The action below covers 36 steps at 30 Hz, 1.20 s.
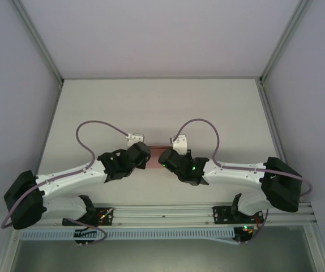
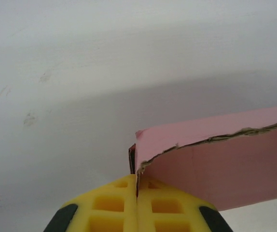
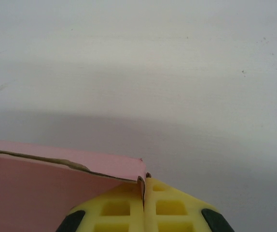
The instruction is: Assemble paper box
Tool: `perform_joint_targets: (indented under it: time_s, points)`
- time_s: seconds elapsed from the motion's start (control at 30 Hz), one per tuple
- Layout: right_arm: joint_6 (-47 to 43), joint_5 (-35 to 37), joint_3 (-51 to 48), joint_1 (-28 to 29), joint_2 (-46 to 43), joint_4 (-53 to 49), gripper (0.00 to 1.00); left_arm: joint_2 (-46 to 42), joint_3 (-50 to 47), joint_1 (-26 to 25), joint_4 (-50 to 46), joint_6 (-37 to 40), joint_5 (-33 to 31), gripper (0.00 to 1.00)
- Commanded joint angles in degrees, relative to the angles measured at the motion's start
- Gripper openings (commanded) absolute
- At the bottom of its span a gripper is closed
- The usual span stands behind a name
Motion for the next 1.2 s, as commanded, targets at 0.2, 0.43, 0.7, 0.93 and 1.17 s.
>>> perform_joint_targets:
  time_s: [0.2, 0.43, 0.7, 0.93, 1.17]
  points:
    - [-0.9, -7.9, -2.6, 2.5, 4.3, -7.6, 0.00, -0.2, -5.8, 0.1, -1.8, -3.7, 5.1, 0.00]
    - [-3.4, -10.6, 0.3, -0.7, -4.0, -6.6, 0.43, 0.2, -3.6, 0.1, -3.5, -3.2, 4.5, 0.00]
    - [-8.6, -20.0, 1.1, -9.5, -11.9, -3.4, 0.71, 1.1, -1.8, 0.1, -4.6, -2.1, 3.7, 0.00]
    - [-6.3, -19.9, 4.1, -14.9, -11.0, -4.3, 0.74, 1.8, -1.0, 0.1, -4.7, -0.8, 3.7, 0.00]
    - [-5.0, -26.6, 4.7, -19.0, -5.3, -5.8, 0.65, 0.3, -1.3, 0.1, -3.9, 0.5, 3.5, 0.00]
